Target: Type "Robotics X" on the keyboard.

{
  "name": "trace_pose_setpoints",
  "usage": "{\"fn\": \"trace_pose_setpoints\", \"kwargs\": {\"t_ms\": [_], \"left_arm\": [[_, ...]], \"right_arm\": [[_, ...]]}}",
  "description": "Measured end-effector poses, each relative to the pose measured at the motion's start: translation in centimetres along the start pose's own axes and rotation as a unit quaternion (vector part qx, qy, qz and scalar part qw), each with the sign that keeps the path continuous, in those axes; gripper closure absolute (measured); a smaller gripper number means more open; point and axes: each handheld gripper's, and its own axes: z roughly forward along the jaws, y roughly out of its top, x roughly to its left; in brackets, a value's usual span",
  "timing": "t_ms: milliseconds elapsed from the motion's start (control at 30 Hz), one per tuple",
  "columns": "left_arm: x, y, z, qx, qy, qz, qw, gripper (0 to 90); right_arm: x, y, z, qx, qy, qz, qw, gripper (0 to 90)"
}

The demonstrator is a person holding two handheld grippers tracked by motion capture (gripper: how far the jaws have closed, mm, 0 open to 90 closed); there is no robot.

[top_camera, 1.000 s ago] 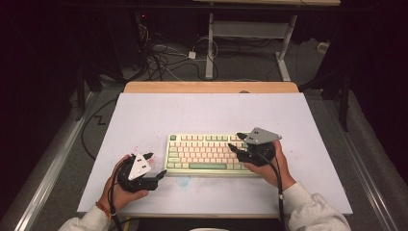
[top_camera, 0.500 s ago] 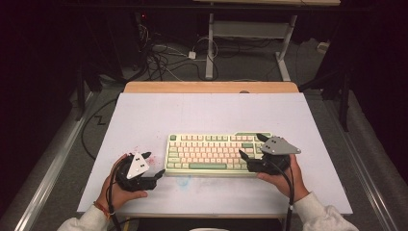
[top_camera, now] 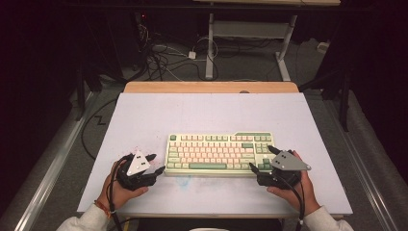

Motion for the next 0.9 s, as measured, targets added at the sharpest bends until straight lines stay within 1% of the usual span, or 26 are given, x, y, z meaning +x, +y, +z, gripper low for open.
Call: {"fn": "trace_pose_setpoints", "kwargs": {"t_ms": [67,100,133,167,200,233,267,300,333,367,400,433,467,500,533,600,633,667,700,733,767,800,833,867,900], "left_arm": [[0.1,0.2,0.1,0.004,-0.011,0.0,0.9999,61.8],[0.1,0.5,0.3,0.005,-0.02,-0.002,0.9998,66.0],[0.1,0.5,0.3,0.005,-0.02,-0.002,0.9998,69.0],[0.1,0.8,0.5,0.006,-0.026,-0.001,0.9996,72.8],[0.0,1.4,0.7,0.008,-0.035,0.006,0.9993,76.1],[0.0,1.4,0.7,0.008,-0.035,0.006,0.9993,79.7],[-0.3,2.2,1.1,0.008,-0.043,0.02,0.9988,82.2],[-0.3,2.2,1.1,0.008,-0.043,0.02,0.9988,84.7],[-0.6,3.2,1.5,0.008,-0.051,0.031,0.9982,87.5],[-0.6,3.2,1.5,0.008,-0.051,0.031,0.9982,88.0],[-0.8,4.1,2.0,0.007,-0.059,0.039,0.9975,88.0],[-1.0,4.5,2.3,0.009,-0.062,0.043,0.9971,88.1],[-1.0,4.5,2.3,0.009,-0.062,0.043,0.9971,88.1],[-1.3,5.3,3.0,0.014,-0.068,0.051,0.9963,88.1],[-1.3,5.3,3.0,0.014,-0.068,0.051,0.9963,88.1],[-1.5,6.1,3.7,0.02,-0.073,0.059,0.9954,88.0],[-1.6,6.5,4.0,0.023,-0.079,0.06,0.9947,88.0],[-1.6,7.1,4.5,0.023,-0.09,0.058,0.994,88.0],[-1.6,7.1,4.5,0.023,-0.09,0.058,0.994,88.1],[-2.0,7.9,5.3,0.027,-0.098,0.062,0.9929,88.0],[-2.0,7.9,5.3,0.027,-0.098,0.062,0.9929,88.0],[-2.2,8.2,5.6,0.028,-0.1,0.065,0.9924,88.0],[-2.6,8.8,6.3,0.031,-0.106,0.071,0.9913,88.0],[-2.7,9.0,6.6,0.034,-0.108,0.075,0.9908,88.0],[-2.7,9.0,6.6,0.034,-0.108,0.075,0.9908,88.0]], "right_arm": [[0.1,-0.5,-0.2,0.004,0.002,0.001,1.0,18.1],[0.2,-0.7,-0.3,0.009,0.0,0.0,1.0,18.1],[0.2,-0.9,-0.3,0.012,0.0,-0.003,0.9999,18.1],[0.3,-1.1,-0.4,0.015,0.001,-0.002,0.9999,18.1],[0.3,-1.2,-0.4,0.018,0.001,-0.003,0.9998,18.2],[0.3,-1.3,-0.4,0.019,0.001,-0.004,0.9998,18.2],[0.4,-1.3,-0.4,0.02,0.001,-0.006,0.9998,18.2],[0.4,-1.3,-0.3,0.021,0.001,-0.008,0.9997,18.2],[0.5,-1.3,-0.3,0.022,0.001,-0.011,0.9997,18.3],[0.5,-1.3,-0.2,0.022,0.001,-0.01,0.9997,18.3],[0.6,-1.2,-0.2,0.022,0.003,-0.011,0.9997,18.3],[0.6,-1.2,-0.1,0.024,0.004,-0.013,0.9996,18.3],[0.7,-1.2,-0.1,0.026,0.005,-0.016,0.9995,18.3],[0.8,-1.2,0.0,0.027,0.003,-0.018,0.9995,18.3],[0.8,-1.2,0.0,0.027,0.004,-0.021,0.9994,18.3],[0.9,-1.3,0.1,0.03,0.004,-0.024,0.9992,18.4],[0.9,-1.3,0.1,0.029,0.004,-0.025,0.9992,18.4],[1.0,-1.2,0.1,0.03,0.005,-0.025,0.9992,18.4],[1.0,-1.2,0.1,0.03,0.005,-0.026,0.9992,18.5],[1.0,-1.2,0.0,0.028,0.005,-0.025,0.9993,18.4],[1.0,-1.2,0.0,0.027,0.005,-0.026,0.9993,18.4],[1.0,-1.2,0.0,0.027,0.005,-0.025,0.9993,18.4],[0.9,-1.2,0.0,0.028,0.004,-0.024,0.9993,18.5],[0.9,-1.2,0.0,0.029,0.004,-0.023,0.9993,18.5],[0.9,-1.2,0.0,0.029,0.006,-0.023,0.9993,18.5]]}}
